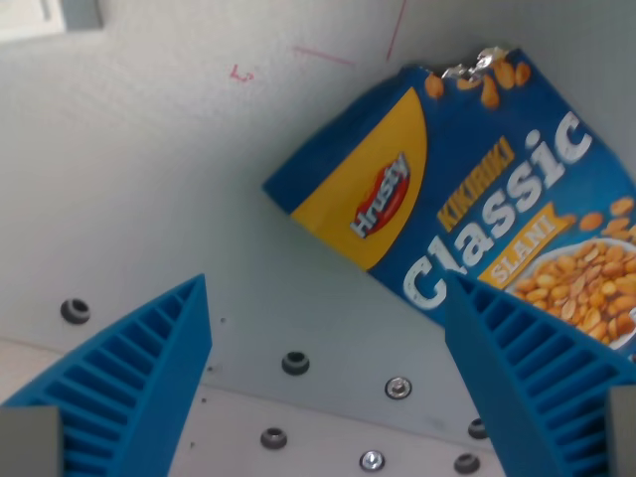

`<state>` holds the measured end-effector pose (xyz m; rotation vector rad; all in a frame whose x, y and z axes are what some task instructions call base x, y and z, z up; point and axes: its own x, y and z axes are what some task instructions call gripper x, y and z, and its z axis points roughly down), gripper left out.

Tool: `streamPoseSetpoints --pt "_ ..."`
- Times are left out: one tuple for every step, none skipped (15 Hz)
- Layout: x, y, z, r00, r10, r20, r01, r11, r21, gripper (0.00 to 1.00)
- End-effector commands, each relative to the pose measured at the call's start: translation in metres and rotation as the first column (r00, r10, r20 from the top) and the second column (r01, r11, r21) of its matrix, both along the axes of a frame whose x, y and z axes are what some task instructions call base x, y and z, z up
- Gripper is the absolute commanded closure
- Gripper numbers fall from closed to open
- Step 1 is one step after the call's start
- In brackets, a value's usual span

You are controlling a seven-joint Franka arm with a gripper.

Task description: Move in base positive x

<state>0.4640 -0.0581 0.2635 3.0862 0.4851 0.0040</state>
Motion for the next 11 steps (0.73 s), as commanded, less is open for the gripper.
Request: streamPoseSetpoints --pt "0.018 -0.009 0.0 1.0 0.004 -0.019 -0.004 1.0 0.016 0.0" --pt "0.023 -0.01 0.0 1.0 0.004 -0.019 -0.004 1.0 0.016 0.0" --pt "0.029 -0.011 0.0 1.0 0.004 -0.019 -0.004 1.0 0.016 0.0" --pt "0.035 -0.013 0.0 1.0 0.004 -0.019 -0.004 1.0 0.016 0.0" --pt "0.041 -0.014 0.0 1.0 0.004 -0.019 -0.004 1.0 0.016 0.0" --pt "0.046 -0.015 0.0 1.0 0.004 -0.019 -0.004 1.0 0.016 0.0" --pt "0.052 -0.017 0.0 1.0 0.004 -0.019 -0.004 1.0 0.016 0.0" --pt "0.058 -0.018 -0.001 1.0 0.004 -0.019 -0.004 1.0 0.016 0.0" --pt "0.063 -0.019 -0.001 1.0 0.004 -0.019 -0.004 1.0 0.016 0.0" --pt "0.069 -0.021 -0.001 1.0 0.004 -0.019 -0.004 1.0 0.016 0.0" --pt "0.075 -0.022 -0.001 1.0 0.004 -0.019 -0.004 1.0 0.016 0.0"
